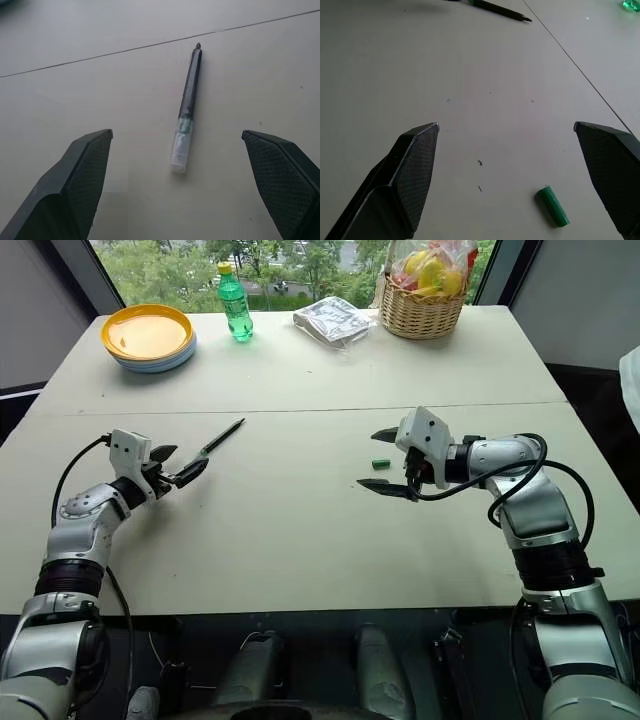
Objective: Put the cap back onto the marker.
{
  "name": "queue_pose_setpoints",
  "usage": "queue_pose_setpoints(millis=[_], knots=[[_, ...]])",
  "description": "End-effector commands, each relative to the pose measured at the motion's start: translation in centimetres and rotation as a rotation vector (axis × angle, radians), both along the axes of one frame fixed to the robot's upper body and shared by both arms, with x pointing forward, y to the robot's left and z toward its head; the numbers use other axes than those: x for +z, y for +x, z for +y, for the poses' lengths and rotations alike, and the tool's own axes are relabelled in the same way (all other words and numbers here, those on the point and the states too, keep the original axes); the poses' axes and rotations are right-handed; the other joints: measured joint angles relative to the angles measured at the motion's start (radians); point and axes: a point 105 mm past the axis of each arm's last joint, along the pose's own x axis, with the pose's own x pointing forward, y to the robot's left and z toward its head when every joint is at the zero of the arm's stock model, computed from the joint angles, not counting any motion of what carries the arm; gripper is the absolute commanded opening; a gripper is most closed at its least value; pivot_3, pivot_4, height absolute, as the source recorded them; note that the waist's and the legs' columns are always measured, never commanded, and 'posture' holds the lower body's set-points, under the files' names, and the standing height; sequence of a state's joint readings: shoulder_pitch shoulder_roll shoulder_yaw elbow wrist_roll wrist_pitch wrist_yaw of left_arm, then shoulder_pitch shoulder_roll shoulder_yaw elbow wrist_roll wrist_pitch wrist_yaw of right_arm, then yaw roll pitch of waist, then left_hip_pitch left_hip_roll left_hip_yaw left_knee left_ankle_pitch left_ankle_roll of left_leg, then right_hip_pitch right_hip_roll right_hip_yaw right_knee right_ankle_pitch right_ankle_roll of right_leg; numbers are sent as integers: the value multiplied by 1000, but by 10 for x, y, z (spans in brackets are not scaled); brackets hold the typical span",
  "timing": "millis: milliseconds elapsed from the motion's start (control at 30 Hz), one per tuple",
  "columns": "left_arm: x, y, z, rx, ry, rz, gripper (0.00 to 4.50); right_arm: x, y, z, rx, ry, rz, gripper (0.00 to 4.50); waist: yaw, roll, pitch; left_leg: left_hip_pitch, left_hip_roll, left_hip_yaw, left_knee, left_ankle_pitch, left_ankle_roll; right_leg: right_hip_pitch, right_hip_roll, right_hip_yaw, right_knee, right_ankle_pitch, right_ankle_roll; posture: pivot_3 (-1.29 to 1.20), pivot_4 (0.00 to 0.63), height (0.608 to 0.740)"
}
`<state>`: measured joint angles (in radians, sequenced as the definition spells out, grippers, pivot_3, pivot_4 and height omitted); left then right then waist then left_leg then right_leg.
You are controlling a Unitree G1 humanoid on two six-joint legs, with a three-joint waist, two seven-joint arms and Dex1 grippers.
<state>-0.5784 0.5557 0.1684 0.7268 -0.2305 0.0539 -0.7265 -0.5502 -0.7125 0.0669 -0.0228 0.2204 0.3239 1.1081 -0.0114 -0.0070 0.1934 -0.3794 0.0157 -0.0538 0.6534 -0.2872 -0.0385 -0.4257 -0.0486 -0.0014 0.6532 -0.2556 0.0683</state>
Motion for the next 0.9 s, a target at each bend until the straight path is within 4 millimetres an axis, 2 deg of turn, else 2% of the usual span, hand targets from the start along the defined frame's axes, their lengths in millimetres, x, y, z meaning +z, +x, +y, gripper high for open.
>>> queue_pose_setpoints(millis=[33,233,567,667,733,900], knots=[[6,10,0,-2,51,-18,4377,14,-5,1,6,17,-56,4453,0,0,0,0,0,0,0,0,0,0,0,0,0,0,0,0,150,740],[2,20,-8,-38,70,19,4377,14,-7,-1,-23,16,-70,4453,-1,0,0,0,0,0,1,0,0,0,0,0,1,0,0,0,150,740],[-14,18,-18,-114,112,104,4377,14,-7,-7,-56,16,-85,4453,0,0,0,-1,-1,-1,7,0,0,2,0,-1,3,1,1,0,150,740],[-19,16,-19,-123,133,131,3473,15,-6,-8,-60,14,-90,4500,0,0,0,-1,-1,-1,8,0,0,2,0,-1,5,1,1,0,150,740],[-21,15,-18,-124,130,148,2391,16,-5,-7,-61,14,-93,4500,-1,0,0,0,-1,-1,9,0,0,3,0,-1,6,1,1,0,150,740],[-26,14,-16,-119,128,184,21,17,-3,-7,-63,10,-105,4500,-8,0,0,8,0,-2,10,0,0,10,1,-1,9,0,1,0,150,740]])
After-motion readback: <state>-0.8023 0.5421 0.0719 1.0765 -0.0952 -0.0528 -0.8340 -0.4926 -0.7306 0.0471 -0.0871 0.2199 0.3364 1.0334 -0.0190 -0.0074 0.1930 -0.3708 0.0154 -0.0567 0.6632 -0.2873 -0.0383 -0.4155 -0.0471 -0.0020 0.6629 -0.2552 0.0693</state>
